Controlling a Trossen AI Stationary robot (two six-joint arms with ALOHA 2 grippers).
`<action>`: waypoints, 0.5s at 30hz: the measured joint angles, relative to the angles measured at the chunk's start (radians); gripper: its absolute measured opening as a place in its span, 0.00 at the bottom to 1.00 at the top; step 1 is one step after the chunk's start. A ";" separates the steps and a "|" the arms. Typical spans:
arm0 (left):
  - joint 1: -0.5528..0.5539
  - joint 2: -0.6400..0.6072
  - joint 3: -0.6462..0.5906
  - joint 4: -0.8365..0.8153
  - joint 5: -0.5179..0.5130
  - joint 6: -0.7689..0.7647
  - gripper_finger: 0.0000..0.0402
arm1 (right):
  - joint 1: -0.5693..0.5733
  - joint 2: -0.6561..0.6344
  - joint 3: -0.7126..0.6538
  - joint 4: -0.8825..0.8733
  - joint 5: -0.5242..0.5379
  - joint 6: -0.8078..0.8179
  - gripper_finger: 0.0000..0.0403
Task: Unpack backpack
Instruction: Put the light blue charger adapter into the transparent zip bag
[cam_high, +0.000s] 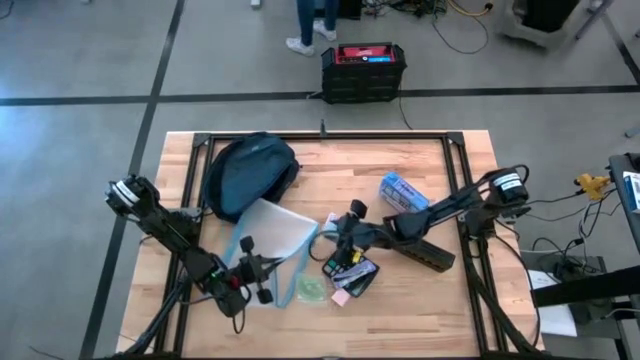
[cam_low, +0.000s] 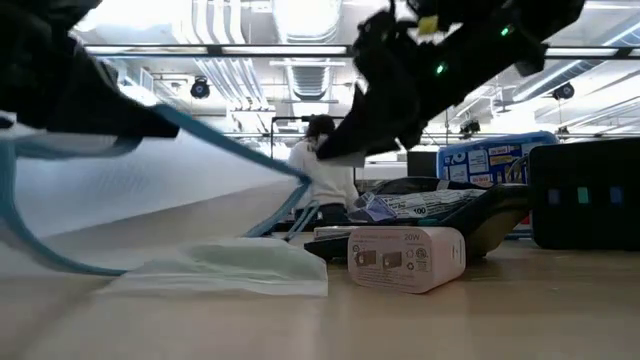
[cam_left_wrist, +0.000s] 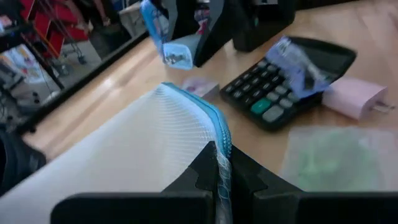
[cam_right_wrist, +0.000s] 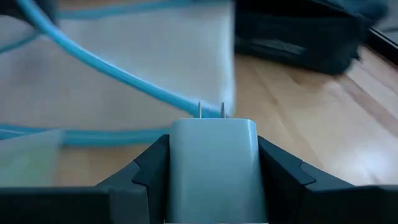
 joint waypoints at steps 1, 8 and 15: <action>0.001 0.000 0.008 0.000 0.000 0.015 0.00 | 0.015 0.001 0.002 0.013 -0.002 -0.003 0.40; 0.001 0.000 0.020 -0.001 0.000 0.016 0.00 | 0.094 0.088 0.090 0.027 -0.059 -0.044 0.40; 0.001 0.000 0.048 0.003 0.004 -0.010 0.00 | 0.108 0.273 0.277 0.026 -0.135 -0.148 0.40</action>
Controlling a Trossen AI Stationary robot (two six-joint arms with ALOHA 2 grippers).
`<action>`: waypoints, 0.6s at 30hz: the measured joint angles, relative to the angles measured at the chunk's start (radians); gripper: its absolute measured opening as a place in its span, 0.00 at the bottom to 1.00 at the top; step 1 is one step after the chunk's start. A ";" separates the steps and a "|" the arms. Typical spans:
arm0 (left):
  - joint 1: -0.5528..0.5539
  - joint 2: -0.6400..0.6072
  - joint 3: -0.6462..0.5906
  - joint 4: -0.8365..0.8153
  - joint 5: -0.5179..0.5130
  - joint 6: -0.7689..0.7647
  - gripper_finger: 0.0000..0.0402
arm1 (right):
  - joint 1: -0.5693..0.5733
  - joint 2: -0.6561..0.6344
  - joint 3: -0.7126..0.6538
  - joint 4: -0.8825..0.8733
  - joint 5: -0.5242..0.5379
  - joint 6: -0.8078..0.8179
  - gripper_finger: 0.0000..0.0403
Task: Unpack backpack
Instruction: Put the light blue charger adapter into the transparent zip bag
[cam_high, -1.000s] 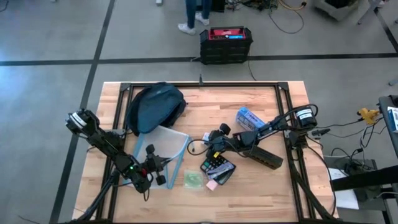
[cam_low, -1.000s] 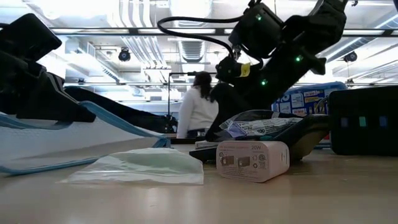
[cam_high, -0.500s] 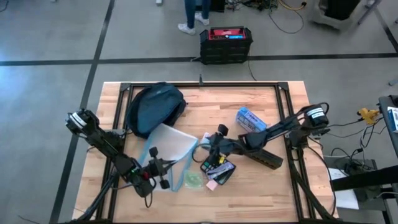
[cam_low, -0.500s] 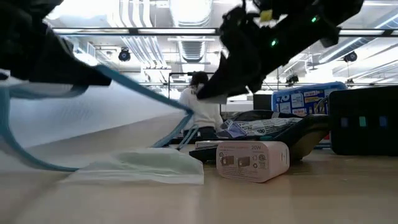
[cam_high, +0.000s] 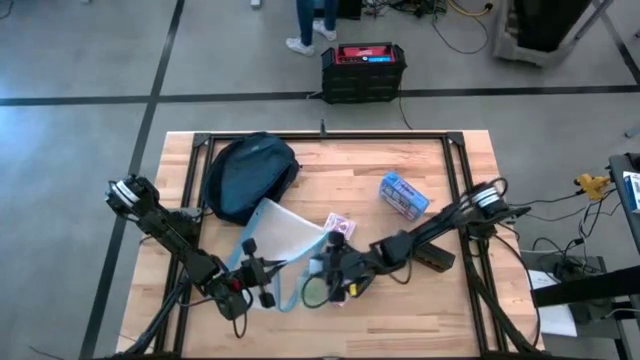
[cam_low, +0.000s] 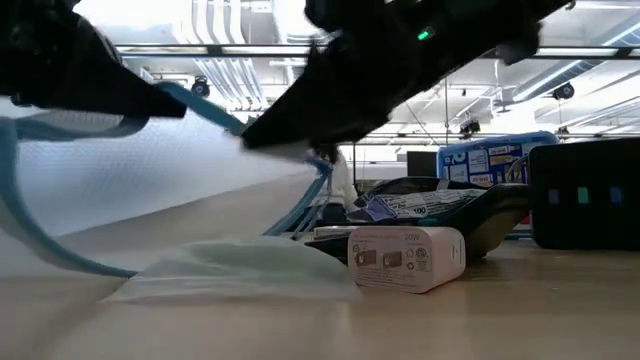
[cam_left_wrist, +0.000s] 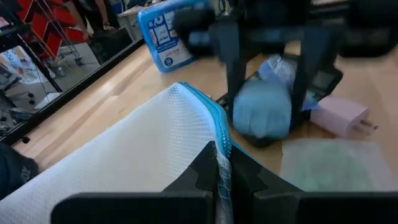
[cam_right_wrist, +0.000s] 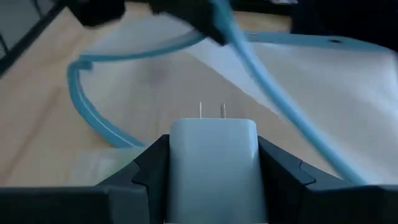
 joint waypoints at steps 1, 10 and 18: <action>0.000 0.000 0.008 -0.001 0.004 0.002 0.00 | -0.001 0.031 0.029 0.000 -0.005 -0.017 0.40; -0.001 0.000 0.029 -0.011 0.009 0.022 0.00 | -0.049 0.229 0.298 -0.142 0.057 -0.107 0.46; -0.002 0.000 0.024 -0.022 0.027 0.017 0.00 | -0.071 0.222 0.341 -0.272 0.054 -0.029 0.91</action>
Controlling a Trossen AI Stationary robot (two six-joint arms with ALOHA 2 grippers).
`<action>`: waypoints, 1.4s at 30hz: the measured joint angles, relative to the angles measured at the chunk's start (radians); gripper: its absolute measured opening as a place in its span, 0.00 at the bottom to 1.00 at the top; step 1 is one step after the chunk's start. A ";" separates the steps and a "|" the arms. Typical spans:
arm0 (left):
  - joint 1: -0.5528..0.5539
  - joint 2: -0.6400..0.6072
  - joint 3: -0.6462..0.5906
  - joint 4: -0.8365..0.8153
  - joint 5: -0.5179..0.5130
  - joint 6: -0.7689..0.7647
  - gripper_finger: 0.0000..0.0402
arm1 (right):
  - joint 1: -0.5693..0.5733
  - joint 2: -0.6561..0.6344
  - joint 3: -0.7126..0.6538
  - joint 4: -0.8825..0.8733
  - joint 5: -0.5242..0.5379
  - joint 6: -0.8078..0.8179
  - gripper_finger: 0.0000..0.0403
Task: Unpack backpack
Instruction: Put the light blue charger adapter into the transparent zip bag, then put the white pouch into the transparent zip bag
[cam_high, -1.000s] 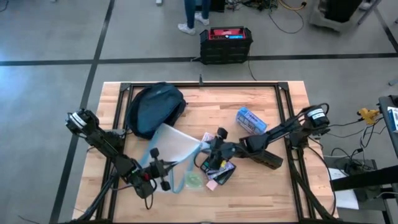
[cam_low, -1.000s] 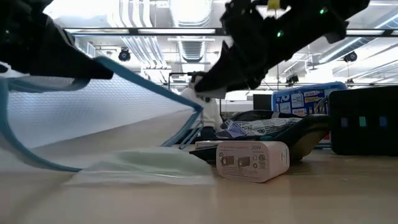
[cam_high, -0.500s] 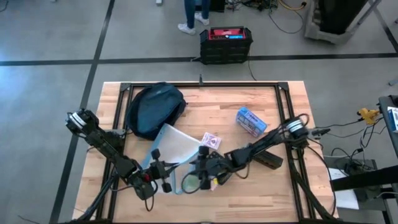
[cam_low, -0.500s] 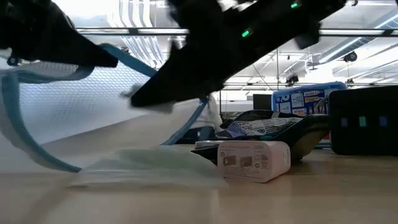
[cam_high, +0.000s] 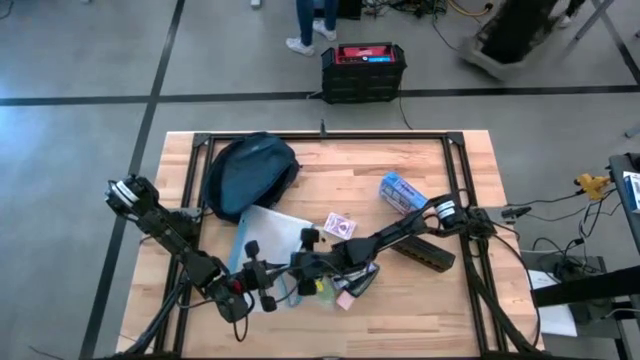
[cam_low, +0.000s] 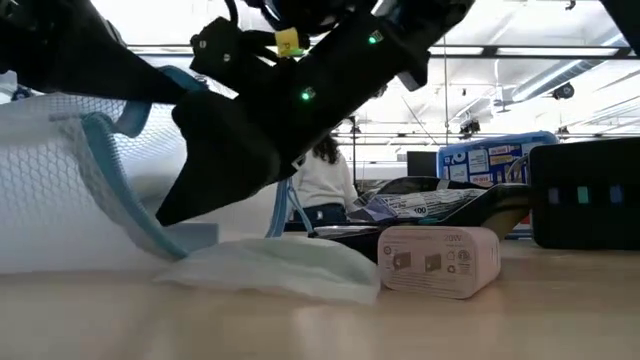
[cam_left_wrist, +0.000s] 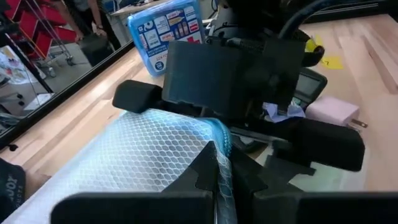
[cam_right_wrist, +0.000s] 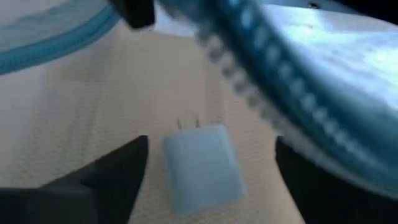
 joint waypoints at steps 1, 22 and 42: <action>0.000 0.000 -0.003 -0.003 0.001 -0.004 0.00 | 0.006 -0.009 -0.001 -0.008 -0.001 -0.001 0.93; 0.000 0.000 -0.035 -0.025 0.053 -0.105 0.00 | 0.100 -0.081 -0.110 -0.203 -0.257 0.043 0.90; 0.008 0.000 -0.020 -0.026 0.031 -0.174 0.00 | 0.091 -0.082 -0.099 -0.105 -0.230 -0.036 0.11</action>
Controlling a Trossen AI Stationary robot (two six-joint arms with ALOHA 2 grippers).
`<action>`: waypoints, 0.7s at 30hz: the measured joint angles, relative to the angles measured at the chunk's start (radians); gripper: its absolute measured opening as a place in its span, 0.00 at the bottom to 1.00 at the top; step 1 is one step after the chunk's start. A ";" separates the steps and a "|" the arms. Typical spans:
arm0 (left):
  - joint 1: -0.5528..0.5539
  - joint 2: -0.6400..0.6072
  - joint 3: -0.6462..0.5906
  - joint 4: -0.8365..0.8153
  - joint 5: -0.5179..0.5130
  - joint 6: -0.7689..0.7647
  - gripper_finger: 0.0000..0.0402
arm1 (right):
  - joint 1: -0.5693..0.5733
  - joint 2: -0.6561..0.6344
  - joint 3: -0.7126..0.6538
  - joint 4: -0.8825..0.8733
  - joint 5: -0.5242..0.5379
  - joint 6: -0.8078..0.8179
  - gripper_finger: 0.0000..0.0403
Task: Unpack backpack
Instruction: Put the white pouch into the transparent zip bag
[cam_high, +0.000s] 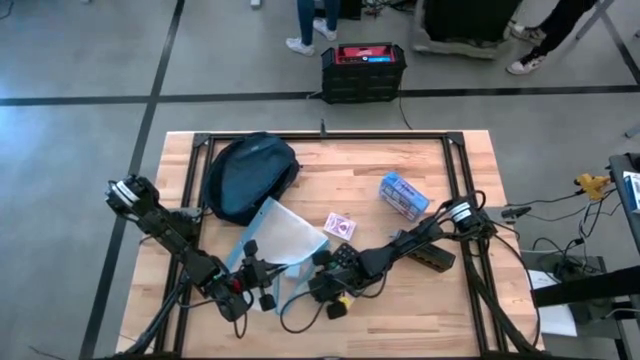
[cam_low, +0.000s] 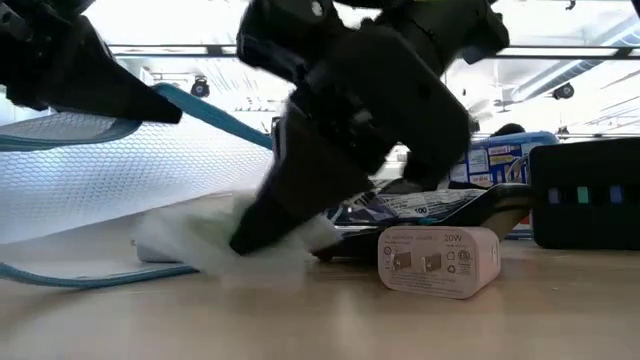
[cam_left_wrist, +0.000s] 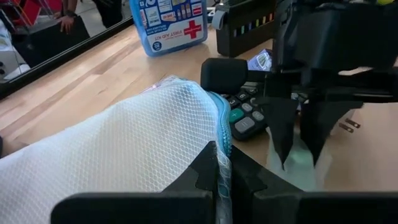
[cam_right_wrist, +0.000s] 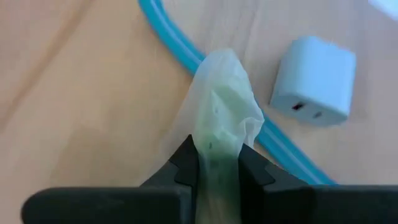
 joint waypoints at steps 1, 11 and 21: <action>0.001 0.000 0.000 0.001 -0.001 0.000 0.00 | 0.000 0.002 0.001 0.022 0.000 0.000 0.11; 0.011 0.007 0.021 0.017 0.009 0.002 0.00 | -0.054 0.050 0.008 0.078 -0.010 0.035 0.10; 0.014 0.025 0.032 0.017 0.029 0.027 0.00 | -0.093 0.051 0.023 0.132 0.162 0.092 0.12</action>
